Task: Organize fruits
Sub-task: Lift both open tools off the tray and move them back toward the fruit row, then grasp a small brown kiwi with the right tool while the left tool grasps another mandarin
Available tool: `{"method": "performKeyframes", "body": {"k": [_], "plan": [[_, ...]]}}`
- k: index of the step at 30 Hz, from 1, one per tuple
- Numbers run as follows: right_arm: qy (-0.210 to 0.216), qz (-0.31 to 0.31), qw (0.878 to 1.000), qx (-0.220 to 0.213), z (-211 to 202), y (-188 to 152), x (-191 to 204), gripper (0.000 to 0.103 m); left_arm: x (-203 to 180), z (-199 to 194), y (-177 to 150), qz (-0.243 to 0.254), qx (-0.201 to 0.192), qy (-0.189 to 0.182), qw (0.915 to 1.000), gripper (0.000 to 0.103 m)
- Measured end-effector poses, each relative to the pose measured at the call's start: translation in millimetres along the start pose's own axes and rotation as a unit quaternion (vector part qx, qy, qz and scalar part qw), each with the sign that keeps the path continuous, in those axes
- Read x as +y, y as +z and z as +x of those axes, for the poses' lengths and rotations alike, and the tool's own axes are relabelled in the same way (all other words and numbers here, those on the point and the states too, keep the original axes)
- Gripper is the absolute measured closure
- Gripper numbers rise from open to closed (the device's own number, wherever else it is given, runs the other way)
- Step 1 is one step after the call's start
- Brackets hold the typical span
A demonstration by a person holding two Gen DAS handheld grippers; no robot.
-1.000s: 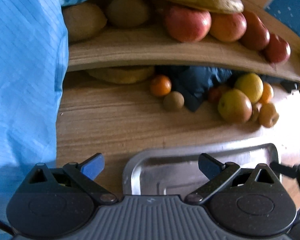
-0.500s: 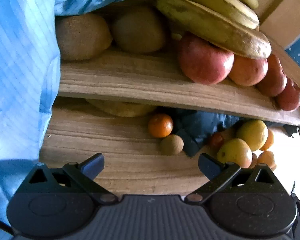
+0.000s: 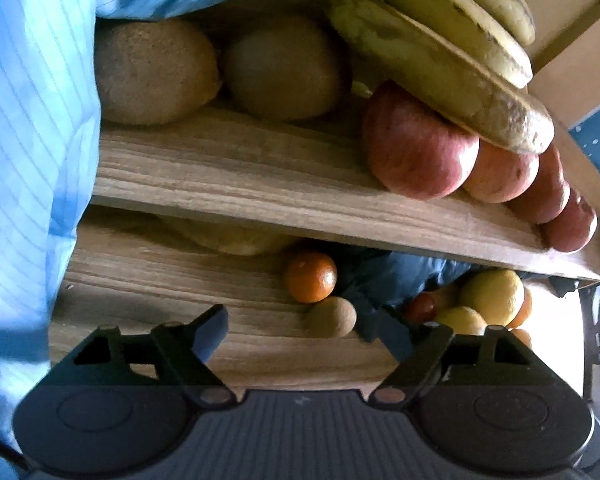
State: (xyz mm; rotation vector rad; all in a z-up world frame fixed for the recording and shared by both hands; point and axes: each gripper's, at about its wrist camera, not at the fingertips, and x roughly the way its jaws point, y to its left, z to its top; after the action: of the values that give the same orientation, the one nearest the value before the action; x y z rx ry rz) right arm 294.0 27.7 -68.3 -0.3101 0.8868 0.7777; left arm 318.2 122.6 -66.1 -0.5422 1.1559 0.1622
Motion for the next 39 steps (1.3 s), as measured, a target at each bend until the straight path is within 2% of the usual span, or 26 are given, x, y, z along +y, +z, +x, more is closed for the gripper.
{"method": "performKeyframes", "body": {"k": [4,10,12,19,25,29,32,39], "plan": [[0.004,-0.004,1.0,-0.003,9,5,-1,0.023,1,2,3,-0.004,-0.003,0.0,1.0,0.028],[0.004,-0.013,1.0,-0.002,22,13,4,0.034,7,4,7,-0.012,-0.007,-0.007,0.9999,0.042],[0.002,-0.016,1.0,-0.002,25,14,6,0.041,8,6,9,-0.014,-0.007,-0.013,0.9998,0.045],[-0.007,-0.019,1.0,-0.002,38,25,12,0.051,8,9,11,-0.013,-0.003,-0.034,0.9993,0.059],[-0.009,-0.018,1.0,0.002,44,29,14,0.052,10,12,14,-0.014,-0.001,-0.036,0.9992,0.062],[-0.011,-0.017,1.0,0.003,48,33,20,0.058,13,14,16,-0.018,0.0,-0.038,0.9991,0.064],[-0.012,-0.017,1.0,0.004,52,35,21,0.059,14,14,17,-0.019,-0.001,-0.04,0.999,0.066],[-0.016,-0.017,1.0,0.008,55,29,25,0.073,24,15,19,-0.021,-0.001,-0.044,0.9988,0.07]]}}
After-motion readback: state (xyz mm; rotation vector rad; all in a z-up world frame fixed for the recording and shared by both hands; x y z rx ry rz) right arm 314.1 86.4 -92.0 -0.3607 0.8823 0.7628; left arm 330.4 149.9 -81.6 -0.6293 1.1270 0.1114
